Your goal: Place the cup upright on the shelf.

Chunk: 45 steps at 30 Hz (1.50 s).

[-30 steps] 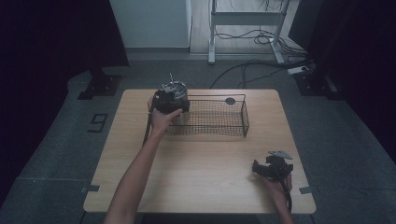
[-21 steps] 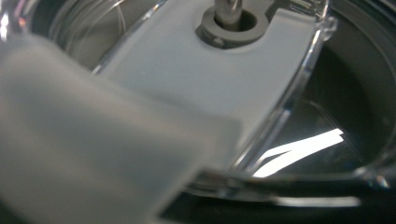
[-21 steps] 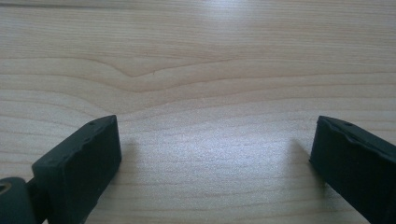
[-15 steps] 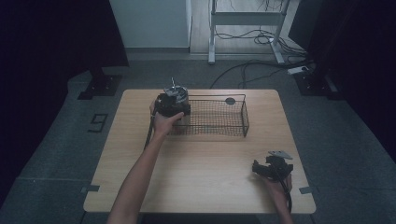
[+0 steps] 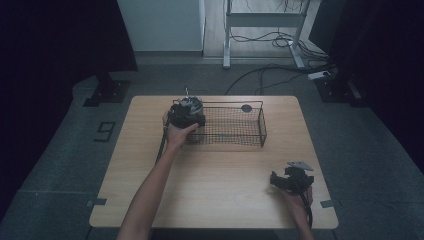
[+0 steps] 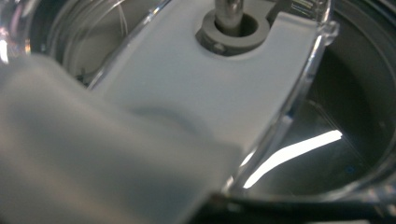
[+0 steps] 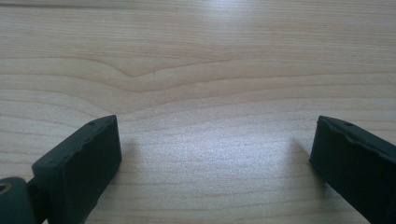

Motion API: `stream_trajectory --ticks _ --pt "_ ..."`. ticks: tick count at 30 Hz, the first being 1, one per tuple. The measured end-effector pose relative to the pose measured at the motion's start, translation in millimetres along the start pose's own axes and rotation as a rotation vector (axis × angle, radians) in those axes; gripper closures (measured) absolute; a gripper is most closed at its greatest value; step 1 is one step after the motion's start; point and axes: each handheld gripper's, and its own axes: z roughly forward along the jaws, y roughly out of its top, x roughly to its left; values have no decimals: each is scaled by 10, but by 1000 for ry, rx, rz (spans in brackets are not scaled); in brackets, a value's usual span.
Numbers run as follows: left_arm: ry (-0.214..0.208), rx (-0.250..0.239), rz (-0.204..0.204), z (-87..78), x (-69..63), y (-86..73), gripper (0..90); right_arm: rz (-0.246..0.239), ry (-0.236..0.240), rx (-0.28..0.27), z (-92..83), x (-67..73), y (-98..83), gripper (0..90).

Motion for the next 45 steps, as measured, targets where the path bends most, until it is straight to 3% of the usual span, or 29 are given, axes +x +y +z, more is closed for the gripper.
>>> stream_trajectory --ticks 4,7,21,29,36,45 --pt "13 16 0 32 -14 -31 39 2 -1 1 -1 1 0 16" --pt "30 10 21 43 -44 -63 39 0 0 0 0 0 0 16" --pt "9 -1 6 15 -38 -111 25 2 -2 1 -1 3 0 16" --pt "-15 -51 -18 -96 -30 -63 0 2 -2 1 -1 3 0 16" --pt "-39 -102 -16 -328 -38 -22 0 1 -2 2 -2 2 0 16" --pt "-72 -129 20 -565 -53 -61 0 2 -2 2 -1 3 0 16"
